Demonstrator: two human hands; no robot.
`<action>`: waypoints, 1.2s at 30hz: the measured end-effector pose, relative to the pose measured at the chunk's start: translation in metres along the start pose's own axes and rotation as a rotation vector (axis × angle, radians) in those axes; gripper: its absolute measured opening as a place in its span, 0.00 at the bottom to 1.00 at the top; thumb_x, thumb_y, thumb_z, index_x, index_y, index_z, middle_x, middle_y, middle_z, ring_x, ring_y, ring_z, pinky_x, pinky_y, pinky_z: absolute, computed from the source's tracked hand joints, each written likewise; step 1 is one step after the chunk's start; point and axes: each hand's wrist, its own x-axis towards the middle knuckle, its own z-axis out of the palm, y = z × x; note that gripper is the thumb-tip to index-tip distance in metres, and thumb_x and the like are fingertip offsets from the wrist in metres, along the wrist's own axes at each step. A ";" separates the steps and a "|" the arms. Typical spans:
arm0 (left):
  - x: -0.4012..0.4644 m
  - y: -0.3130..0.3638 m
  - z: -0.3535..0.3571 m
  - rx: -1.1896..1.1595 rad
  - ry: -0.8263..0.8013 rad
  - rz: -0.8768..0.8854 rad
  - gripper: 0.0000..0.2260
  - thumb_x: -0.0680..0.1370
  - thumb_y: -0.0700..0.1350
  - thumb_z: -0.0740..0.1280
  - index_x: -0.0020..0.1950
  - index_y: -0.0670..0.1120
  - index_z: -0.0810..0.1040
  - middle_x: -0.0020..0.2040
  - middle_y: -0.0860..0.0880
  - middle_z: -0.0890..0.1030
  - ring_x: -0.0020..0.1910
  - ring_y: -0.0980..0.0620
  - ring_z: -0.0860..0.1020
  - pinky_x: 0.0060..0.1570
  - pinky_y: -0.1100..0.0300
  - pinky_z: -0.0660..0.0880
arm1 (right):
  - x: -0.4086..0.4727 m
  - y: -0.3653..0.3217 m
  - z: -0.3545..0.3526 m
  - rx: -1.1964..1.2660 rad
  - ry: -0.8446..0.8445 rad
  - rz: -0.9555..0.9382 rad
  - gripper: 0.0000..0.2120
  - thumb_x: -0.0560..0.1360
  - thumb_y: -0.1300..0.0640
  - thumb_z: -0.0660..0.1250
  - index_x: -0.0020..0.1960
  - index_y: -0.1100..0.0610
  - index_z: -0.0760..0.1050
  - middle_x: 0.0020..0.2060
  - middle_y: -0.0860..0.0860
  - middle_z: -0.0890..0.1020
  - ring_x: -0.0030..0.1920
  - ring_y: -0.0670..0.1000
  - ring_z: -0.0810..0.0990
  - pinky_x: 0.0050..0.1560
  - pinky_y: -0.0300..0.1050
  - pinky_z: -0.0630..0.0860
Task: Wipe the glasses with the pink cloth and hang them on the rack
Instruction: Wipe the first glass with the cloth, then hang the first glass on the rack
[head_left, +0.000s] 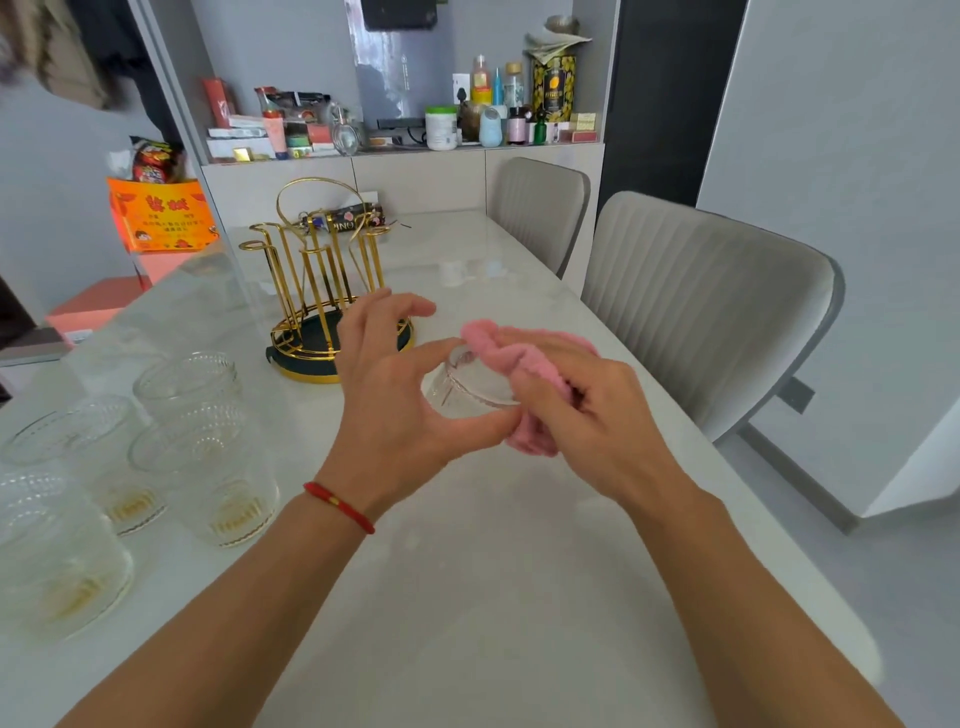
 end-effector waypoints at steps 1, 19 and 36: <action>0.004 0.001 -0.001 0.019 -0.006 0.002 0.29 0.62 0.72 0.72 0.55 0.55 0.87 0.65 0.52 0.71 0.73 0.47 0.62 0.73 0.48 0.61 | 0.004 -0.001 0.003 0.037 -0.026 0.004 0.13 0.81 0.64 0.64 0.60 0.54 0.84 0.63 0.41 0.82 0.66 0.43 0.78 0.62 0.54 0.78; 0.110 -0.041 -0.054 -0.206 -0.148 -0.529 0.22 0.67 0.62 0.80 0.44 0.44 0.84 0.41 0.49 0.86 0.38 0.54 0.82 0.35 0.60 0.78 | 0.062 0.025 0.047 1.192 0.199 0.907 0.17 0.80 0.51 0.63 0.65 0.57 0.80 0.60 0.61 0.83 0.61 0.61 0.82 0.62 0.61 0.77; 0.276 -0.140 -0.134 -0.334 0.195 -0.634 0.42 0.59 0.68 0.79 0.64 0.43 0.79 0.55 0.49 0.84 0.53 0.50 0.82 0.38 0.56 0.83 | 0.140 0.066 0.154 1.601 0.124 1.006 0.22 0.82 0.44 0.58 0.67 0.54 0.80 0.62 0.59 0.83 0.63 0.64 0.81 0.66 0.62 0.74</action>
